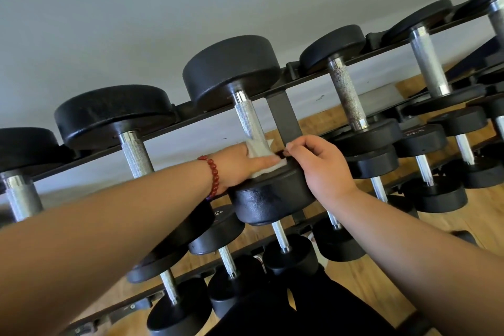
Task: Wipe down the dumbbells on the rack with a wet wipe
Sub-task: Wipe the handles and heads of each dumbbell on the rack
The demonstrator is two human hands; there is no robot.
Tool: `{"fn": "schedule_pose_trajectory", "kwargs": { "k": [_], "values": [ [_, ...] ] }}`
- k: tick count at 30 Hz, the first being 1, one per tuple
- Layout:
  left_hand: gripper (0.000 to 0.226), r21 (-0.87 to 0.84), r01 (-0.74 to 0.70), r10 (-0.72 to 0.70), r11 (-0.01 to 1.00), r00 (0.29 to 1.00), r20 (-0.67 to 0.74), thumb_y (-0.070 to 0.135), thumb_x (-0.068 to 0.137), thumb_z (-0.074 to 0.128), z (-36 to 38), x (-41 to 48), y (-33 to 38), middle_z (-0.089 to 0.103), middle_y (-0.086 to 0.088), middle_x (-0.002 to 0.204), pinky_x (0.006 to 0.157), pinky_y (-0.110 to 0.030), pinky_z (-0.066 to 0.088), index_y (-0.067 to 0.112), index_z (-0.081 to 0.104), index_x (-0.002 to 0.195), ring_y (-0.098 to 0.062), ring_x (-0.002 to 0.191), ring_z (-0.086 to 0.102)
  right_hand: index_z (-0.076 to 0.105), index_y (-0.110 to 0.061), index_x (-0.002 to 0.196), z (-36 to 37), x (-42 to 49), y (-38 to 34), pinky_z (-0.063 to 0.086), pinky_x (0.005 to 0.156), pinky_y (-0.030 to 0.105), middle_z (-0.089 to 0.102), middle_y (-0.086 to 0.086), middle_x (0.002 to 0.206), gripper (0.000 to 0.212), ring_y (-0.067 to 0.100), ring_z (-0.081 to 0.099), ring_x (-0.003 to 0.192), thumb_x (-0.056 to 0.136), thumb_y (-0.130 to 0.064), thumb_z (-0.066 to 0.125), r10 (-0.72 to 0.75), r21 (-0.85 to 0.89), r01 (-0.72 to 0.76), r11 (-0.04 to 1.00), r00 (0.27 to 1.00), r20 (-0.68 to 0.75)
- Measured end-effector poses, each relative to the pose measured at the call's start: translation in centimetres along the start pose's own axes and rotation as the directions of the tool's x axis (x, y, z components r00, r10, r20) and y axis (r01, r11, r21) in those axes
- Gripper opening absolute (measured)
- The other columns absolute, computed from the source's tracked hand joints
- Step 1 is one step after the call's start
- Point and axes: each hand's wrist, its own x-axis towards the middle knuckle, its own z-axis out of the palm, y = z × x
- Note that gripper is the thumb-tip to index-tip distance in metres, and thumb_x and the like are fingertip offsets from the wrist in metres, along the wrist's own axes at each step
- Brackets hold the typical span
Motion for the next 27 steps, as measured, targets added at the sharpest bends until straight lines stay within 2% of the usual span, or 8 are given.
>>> {"fn": "schedule_pose_trajectory", "kwargs": {
  "k": [2, 3, 7, 9, 12, 17, 22, 27],
  "values": [
    [0.075, 0.100, -0.003, 0.002, 0.995, 1.000, 0.008, 0.071, 0.058, 0.076, -0.5, -0.1, -0.3, 0.072, 0.003, 0.109, 0.099, -0.038, 0.050, 0.022, 0.067, 0.113, -0.018, 0.105, 0.067, 0.066, -0.014, 0.073, 0.0, 0.0, 0.1, 0.045, 0.072, 0.031, 0.065, 0.006, 0.076, 0.022, 0.012, 0.058, 0.075, 0.091, -0.026, 0.063, -0.003, -0.003, 0.003, 1.000, 1.000, -0.006],
    [0.079, 0.097, 0.012, -0.013, 0.995, 1.000, 0.003, 0.072, 0.055, 0.077, -0.5, 0.0, -0.1, 0.072, 0.002, 0.110, 0.100, -0.039, 0.050, 0.021, 0.067, 0.115, -0.018, 0.104, 0.067, 0.065, -0.014, 0.073, 0.0, 0.1, 0.1, 0.045, 0.073, 0.032, 0.064, 0.003, 0.074, 0.022, 0.012, 0.058, 0.074, 0.091, -0.027, 0.063, -0.003, -0.002, 0.003, 1.000, 1.000, -0.006],
    [0.026, -0.014, 0.008, -0.008, 1.000, 1.000, -0.016, 0.042, 0.084, 0.070, 0.5, 0.2, 0.9, 0.073, -0.004, 0.105, 0.101, -0.040, 0.049, 0.021, 0.069, 0.100, -0.021, 0.102, 0.067, 0.065, -0.019, 0.072, -0.1, 0.0, 0.1, 0.047, 0.072, 0.034, 0.062, -0.005, 0.070, 0.020, 0.012, 0.059, 0.074, 0.091, -0.027, 0.062, 0.005, 0.007, -0.005, 1.000, 1.000, 0.002],
    [0.021, 0.031, -0.007, 0.007, 0.999, 1.000, -0.002, 0.043, 0.085, 0.069, 0.4, -0.2, 0.7, 0.072, -0.001, 0.107, 0.101, -0.038, 0.049, 0.026, 0.067, 0.097, -0.018, 0.103, 0.066, 0.066, -0.019, 0.074, -0.1, 0.0, 0.2, 0.049, 0.074, 0.035, 0.064, -0.003, 0.073, 0.020, 0.015, 0.061, 0.076, 0.091, -0.029, 0.062, -0.003, -0.006, 0.003, 1.000, 1.000, 0.001],
    [0.038, 0.068, 0.026, -0.025, 0.997, 1.000, -0.005, 0.051, 0.077, 0.075, -0.2, -0.3, -0.2, 0.071, 0.001, 0.110, 0.100, -0.038, 0.050, 0.026, 0.067, 0.105, -0.017, 0.103, 0.066, 0.067, -0.019, 0.073, 0.0, 0.1, 0.2, 0.048, 0.074, 0.035, 0.065, -0.005, 0.072, 0.020, 0.016, 0.062, 0.077, 0.090, -0.031, 0.062, -0.012, -0.025, 0.012, 1.000, 1.000, 0.005],
    [0.041, 0.106, 0.006, 0.001, 0.994, 0.998, -0.061, 0.048, 0.077, 0.076, 0.6, 0.2, 0.6, 0.072, -0.001, 0.104, 0.097, -0.040, 0.052, 0.019, 0.070, 0.105, -0.018, 0.099, 0.067, 0.068, -0.020, 0.071, 0.0, 0.1, 0.2, 0.048, 0.074, 0.033, 0.065, -0.008, 0.071, 0.021, 0.014, 0.062, 0.077, 0.090, -0.028, 0.062, -0.025, -0.029, 0.024, 0.999, 1.000, -0.014],
    [0.081, 0.119, 0.021, -0.024, 0.993, 0.999, 0.021, 0.067, 0.057, 0.080, -0.8, -0.5, 0.0, 0.071, 0.003, 0.111, 0.101, -0.037, 0.049, 0.018, 0.065, 0.119, -0.016, 0.105, 0.066, 0.067, -0.017, 0.073, -0.1, 0.1, 0.3, 0.046, 0.071, 0.031, 0.063, -0.008, 0.069, 0.022, 0.012, 0.060, 0.074, 0.091, -0.029, 0.061, -0.028, -0.026, 0.028, 0.999, 1.000, 0.012],
    [0.028, 0.117, 0.003, -0.001, 0.993, 1.000, -0.016, 0.050, 0.084, 0.066, 0.0, -0.5, 0.6, 0.070, 0.004, 0.102, 0.090, -0.025, 0.051, 0.026, 0.065, 0.099, -0.014, 0.098, 0.066, 0.067, -0.020, 0.072, -0.1, 0.2, 0.4, 0.047, 0.072, 0.033, 0.065, -0.007, 0.071, 0.022, 0.013, 0.061, 0.075, 0.091, -0.029, 0.061, -0.030, -0.012, 0.030, 0.999, 1.000, 0.007]
  ]
}}
